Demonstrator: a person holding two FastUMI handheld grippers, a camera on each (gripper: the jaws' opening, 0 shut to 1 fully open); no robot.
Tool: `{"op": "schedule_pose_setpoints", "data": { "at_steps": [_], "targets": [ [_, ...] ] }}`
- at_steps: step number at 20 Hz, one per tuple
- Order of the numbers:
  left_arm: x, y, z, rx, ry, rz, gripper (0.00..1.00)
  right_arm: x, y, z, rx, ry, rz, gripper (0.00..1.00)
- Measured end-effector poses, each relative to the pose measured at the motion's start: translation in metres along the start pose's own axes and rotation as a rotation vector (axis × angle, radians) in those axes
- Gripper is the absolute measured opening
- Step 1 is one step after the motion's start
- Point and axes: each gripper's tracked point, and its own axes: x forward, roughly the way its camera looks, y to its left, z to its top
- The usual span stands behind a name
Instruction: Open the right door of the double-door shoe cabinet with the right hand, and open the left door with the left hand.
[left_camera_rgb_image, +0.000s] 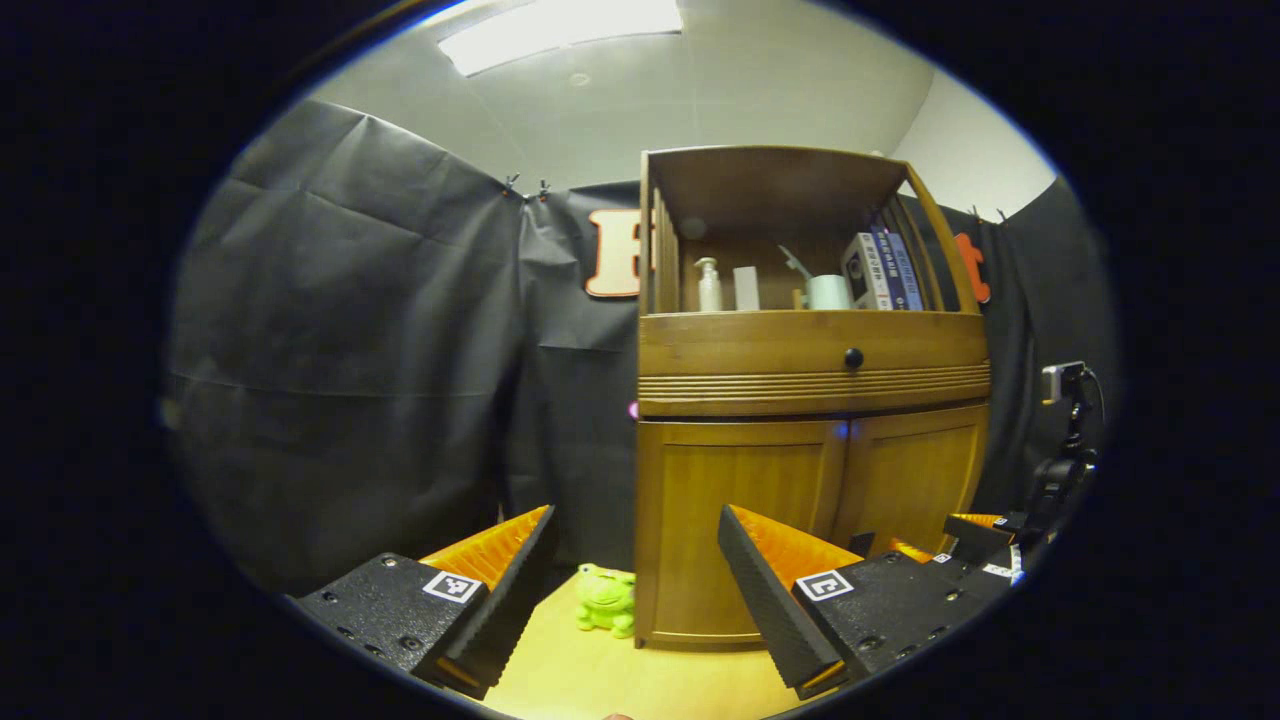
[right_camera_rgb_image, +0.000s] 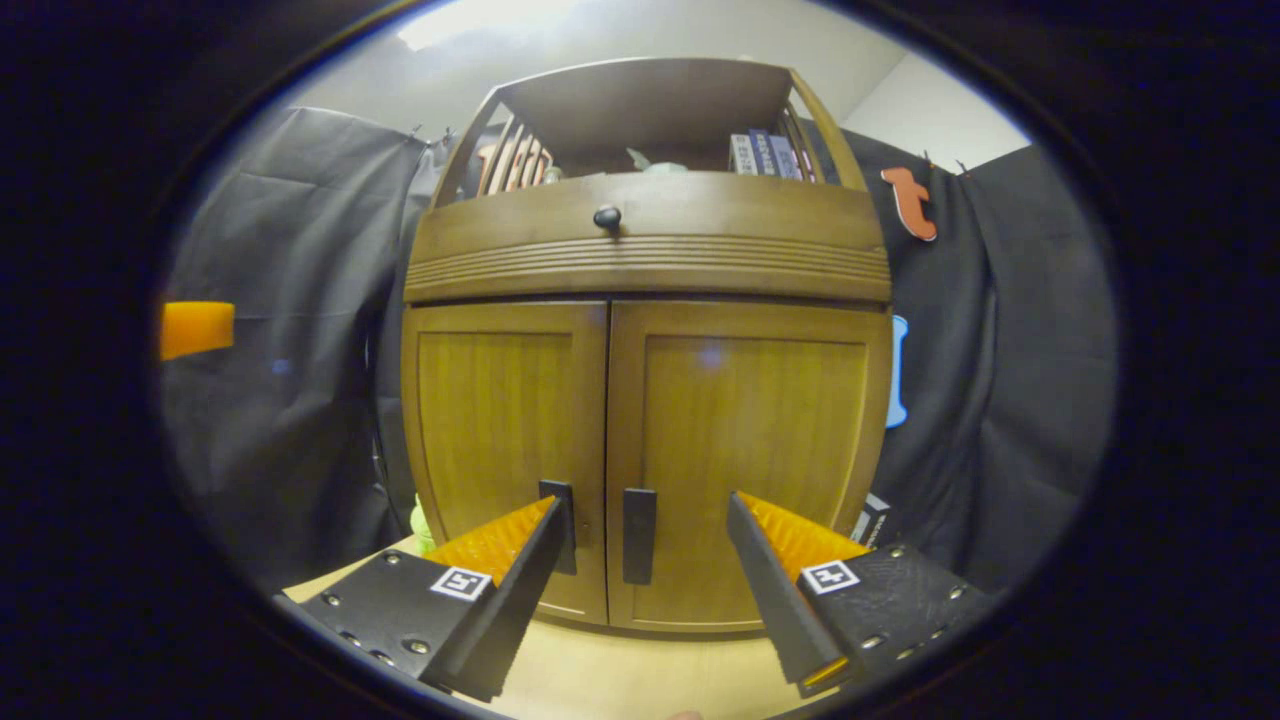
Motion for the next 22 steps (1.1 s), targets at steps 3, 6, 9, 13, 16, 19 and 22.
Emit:
{"op": "schedule_pose_setpoints", "data": {
  "at_steps": [3, 6, 9, 13, 16, 19, 22],
  "targets": [
    [-0.003, 0.027, 0.002, 0.021, -0.003, 0.072, 0.96, 0.030, 0.008, -0.014, 0.002, 0.031, 0.002, 0.82],
    [-0.004, 0.044, 0.003, 0.039, -0.003, 0.130, 0.97, 0.057, 0.010, -0.030, -0.004, 0.071, -0.016, 0.82],
    [-0.004, 0.060, 0.001, 0.060, 0.003, 0.180, 0.97, 0.079, 0.009, -0.050, 0.007, 0.117, -0.029, 0.65],
    [-0.003, 0.077, -0.001, 0.079, 0.014, 0.241, 0.97, 0.094, 0.003, -0.063, 0.000, 0.155, -0.063, 0.67],
    [0.000, 0.081, -0.004, 0.071, 0.021, 0.258, 0.98, 0.110, 0.002, -0.077, 0.006, 0.184, -0.069, 0.40],
    [0.003, 0.081, -0.008, 0.061, 0.026, 0.254, 0.98, 0.106, -0.003, -0.084, 0.022, 0.190, -0.086, 0.40],
    [0.005, 0.078, -0.008, 0.051, 0.024, 0.242, 0.98, 0.110, -0.003, -0.075, -0.011, 0.189, -0.102, 0.31]
  ]
}}
